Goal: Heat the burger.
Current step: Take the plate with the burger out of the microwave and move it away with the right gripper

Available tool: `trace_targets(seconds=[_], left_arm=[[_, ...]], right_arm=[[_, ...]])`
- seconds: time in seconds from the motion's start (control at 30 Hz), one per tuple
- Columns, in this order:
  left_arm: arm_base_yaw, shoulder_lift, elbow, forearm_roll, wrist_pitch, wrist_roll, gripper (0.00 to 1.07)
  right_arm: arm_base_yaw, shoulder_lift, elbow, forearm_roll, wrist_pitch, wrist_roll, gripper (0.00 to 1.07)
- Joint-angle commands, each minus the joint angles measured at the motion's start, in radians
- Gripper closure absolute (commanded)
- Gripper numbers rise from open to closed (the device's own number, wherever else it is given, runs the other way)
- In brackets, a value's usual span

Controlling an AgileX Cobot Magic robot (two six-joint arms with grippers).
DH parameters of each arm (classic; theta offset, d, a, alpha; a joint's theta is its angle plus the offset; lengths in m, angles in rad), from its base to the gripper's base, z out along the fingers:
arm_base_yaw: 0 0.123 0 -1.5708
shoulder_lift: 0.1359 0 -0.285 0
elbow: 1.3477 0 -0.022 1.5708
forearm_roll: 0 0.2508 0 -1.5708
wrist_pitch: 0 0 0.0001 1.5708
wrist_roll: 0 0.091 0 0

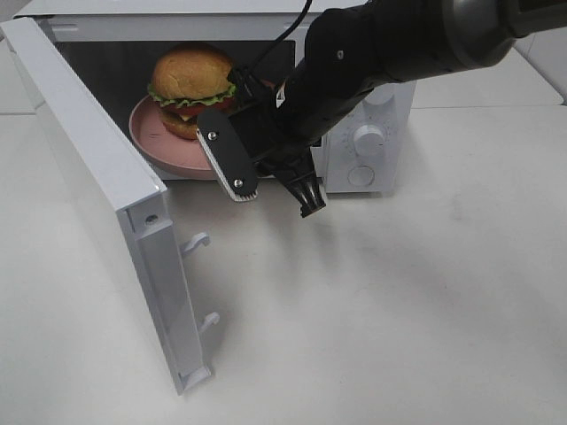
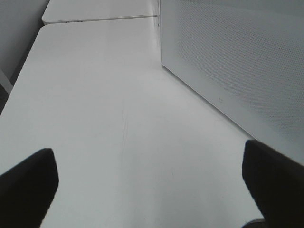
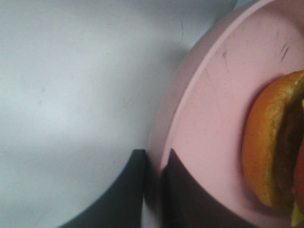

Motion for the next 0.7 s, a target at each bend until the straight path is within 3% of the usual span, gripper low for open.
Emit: trace_targets(seconds=[0.03,0.7], left_arm=[[0.002,-0.017,0.003,-0.002,-0.013,-0.003,0.09],[0.002,-0.017,0.003,-0.002,-0.013,-0.003,0.09]], right_arm=[[0.0,-0.044,0.017,0.007,-0.074,-0.014,1.07],[0.006,-0.303,0.328,0.007,-0.127,-0.012,1.07]])
